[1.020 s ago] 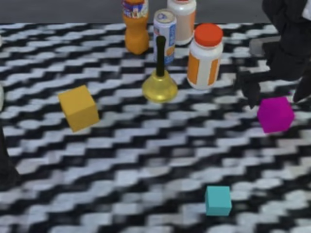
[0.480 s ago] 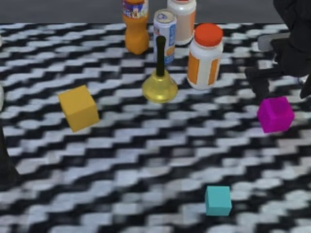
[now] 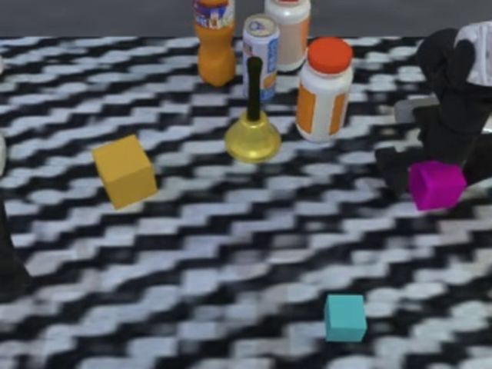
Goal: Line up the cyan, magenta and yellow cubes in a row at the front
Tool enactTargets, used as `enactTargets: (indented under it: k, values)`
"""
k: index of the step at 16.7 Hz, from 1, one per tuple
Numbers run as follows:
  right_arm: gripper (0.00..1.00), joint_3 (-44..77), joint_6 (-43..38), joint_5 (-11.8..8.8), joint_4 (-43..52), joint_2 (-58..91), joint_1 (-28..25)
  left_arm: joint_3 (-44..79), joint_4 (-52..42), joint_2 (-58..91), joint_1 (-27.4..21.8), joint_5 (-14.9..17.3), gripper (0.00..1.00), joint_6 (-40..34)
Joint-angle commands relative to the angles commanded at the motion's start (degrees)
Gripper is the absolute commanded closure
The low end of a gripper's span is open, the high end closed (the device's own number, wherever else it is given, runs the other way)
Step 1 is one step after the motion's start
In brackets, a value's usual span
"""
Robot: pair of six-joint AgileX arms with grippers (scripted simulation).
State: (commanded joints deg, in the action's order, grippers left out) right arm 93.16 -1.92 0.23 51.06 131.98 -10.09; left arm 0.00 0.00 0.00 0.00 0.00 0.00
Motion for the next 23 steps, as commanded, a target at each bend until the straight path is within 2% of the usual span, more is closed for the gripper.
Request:
enactTargets:
  k: [4, 17, 23]
  values:
    - [0.00, -0.27, 0.00, 0.00, -0.36, 0.20, 0.00, 0.00, 0.00, 0.00, 0.00, 0.00, 0.00, 0.00]
    - [0.98, -0.27, 0.00, 0.00, -0.36, 0.20, 0.00, 0.00, 0.00, 0.00, 0.00, 0.00, 0.00, 0.00]
    - [1.00, -0.27, 0.00, 0.00, -0.36, 0.20, 0.00, 0.00, 0.00, 0.00, 0.00, 0.00, 0.00, 0.00]
